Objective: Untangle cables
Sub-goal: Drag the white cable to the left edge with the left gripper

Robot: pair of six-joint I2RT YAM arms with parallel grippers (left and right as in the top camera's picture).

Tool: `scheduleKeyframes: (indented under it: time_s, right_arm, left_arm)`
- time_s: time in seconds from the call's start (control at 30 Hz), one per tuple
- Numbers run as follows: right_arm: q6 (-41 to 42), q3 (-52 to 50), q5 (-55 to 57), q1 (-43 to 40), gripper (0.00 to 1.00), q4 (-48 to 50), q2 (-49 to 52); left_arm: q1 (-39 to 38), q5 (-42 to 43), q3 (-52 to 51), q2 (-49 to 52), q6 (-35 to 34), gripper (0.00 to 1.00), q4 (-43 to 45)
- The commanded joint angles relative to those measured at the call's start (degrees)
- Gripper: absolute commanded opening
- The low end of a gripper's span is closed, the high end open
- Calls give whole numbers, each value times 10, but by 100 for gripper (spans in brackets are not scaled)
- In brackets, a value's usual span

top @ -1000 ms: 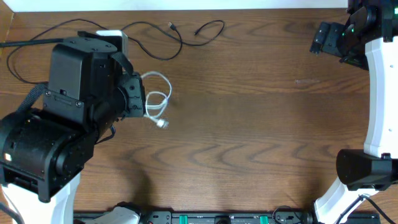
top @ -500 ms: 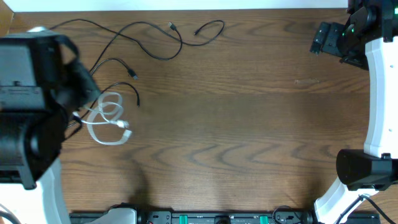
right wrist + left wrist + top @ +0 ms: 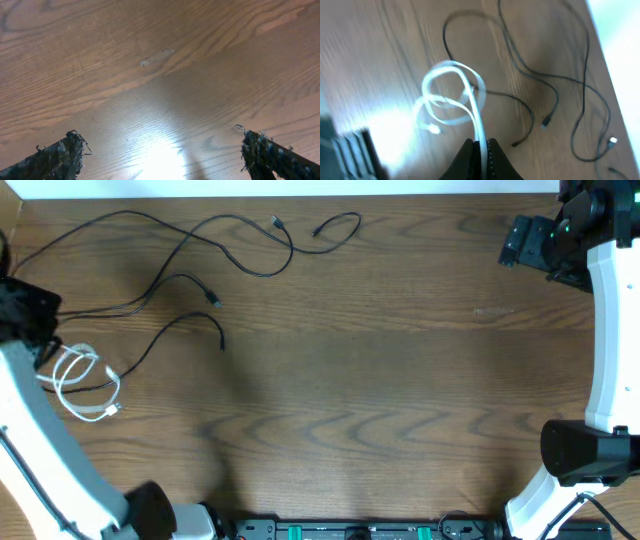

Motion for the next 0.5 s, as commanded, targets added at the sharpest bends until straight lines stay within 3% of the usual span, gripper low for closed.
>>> scheduleKeyframes:
  time_s: [0.0, 0.1, 0.2, 0.47]
  right_arm:
    - [7, -2, 5, 1, 99, 0, 2]
    - [7, -2, 5, 1, 99, 0, 2]
    - [7, -2, 5, 1, 99, -1, 2]
    - [7, -2, 5, 1, 99, -1, 2]
  left_arm:
    - [37, 191, -2, 34, -49, 8, -5]
    - [33, 256, -2, 58, -6, 8, -20]
    - [19, 255, -2, 67, 32, 8, -28]
    - [14, 255, -2, 67, 35, 8, -32]
